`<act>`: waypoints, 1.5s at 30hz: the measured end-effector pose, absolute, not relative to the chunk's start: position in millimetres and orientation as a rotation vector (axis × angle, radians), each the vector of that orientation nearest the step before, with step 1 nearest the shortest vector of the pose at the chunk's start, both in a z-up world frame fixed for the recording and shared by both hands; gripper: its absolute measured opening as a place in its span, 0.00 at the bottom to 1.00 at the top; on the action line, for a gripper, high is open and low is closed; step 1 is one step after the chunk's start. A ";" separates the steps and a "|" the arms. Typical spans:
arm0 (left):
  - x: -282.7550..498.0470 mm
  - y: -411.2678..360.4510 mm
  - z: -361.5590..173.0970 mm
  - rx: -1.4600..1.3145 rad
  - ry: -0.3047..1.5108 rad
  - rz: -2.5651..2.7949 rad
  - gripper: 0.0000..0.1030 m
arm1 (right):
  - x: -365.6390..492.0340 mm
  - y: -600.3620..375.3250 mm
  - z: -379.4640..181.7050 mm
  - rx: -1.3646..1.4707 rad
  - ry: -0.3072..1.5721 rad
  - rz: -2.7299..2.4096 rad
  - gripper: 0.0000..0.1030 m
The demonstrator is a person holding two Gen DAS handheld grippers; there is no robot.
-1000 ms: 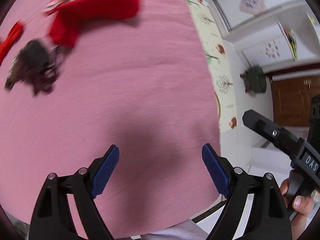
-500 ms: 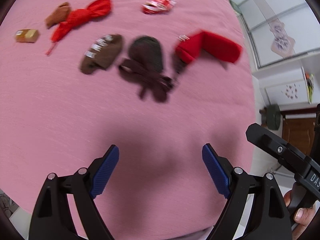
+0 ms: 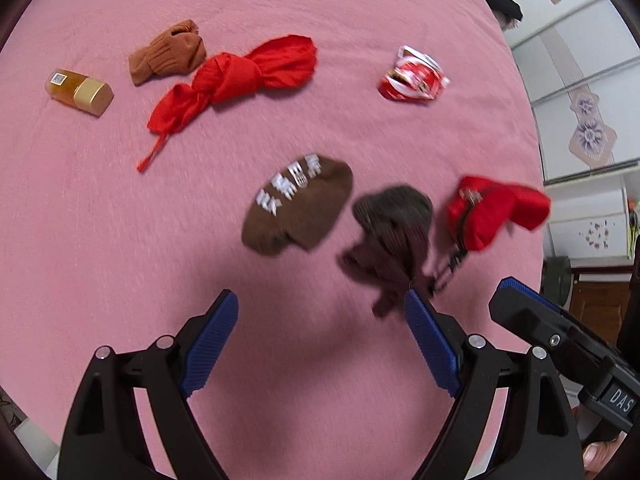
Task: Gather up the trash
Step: 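Grasp the brown knit glove with left tool while right grasps grey glove, then carry both gloves toward the yellow bin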
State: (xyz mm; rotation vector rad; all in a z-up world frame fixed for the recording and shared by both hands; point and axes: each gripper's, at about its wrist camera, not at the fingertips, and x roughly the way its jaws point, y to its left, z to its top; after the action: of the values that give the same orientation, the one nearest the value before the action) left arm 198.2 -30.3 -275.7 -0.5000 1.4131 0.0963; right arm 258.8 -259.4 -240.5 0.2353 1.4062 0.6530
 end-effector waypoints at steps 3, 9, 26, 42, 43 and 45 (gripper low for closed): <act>210.5 -22.5 -282.5 -0.509 1.410 0.106 0.82 | 274.0 -250.8 -247.8 0.234 1.413 0.648 0.52; 236.8 -8.8 -304.3 -0.513 1.418 0.123 0.82 | 302.7 -236.5 -265.7 0.215 1.431 0.640 0.50; 256.4 -26.5 -353.4 -0.382 1.484 0.106 0.75 | 316.6 -213.6 -314.4 0.160 1.556 0.684 0.41; 230.5 -11.7 -312.7 -0.425 1.457 0.164 0.15 | 302.6 -217.4 -272.5 0.098 1.407 0.689 0.26; 227.2 -10.0 -305.2 -0.446 1.441 0.156 0.15 | 300.3 -218.9 -262.9 0.099 1.384 0.694 0.26; 220.3 -7.7 -290.8 -0.471 1.412 0.145 0.15 | 296.4 -222.2 -247.9 0.116 1.352 0.703 0.26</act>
State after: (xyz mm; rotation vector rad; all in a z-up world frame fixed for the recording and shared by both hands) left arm 220.3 -7.7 -290.8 -0.4715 1.4123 0.1448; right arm 296.4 -222.2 -247.9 0.1162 1.3521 0.7031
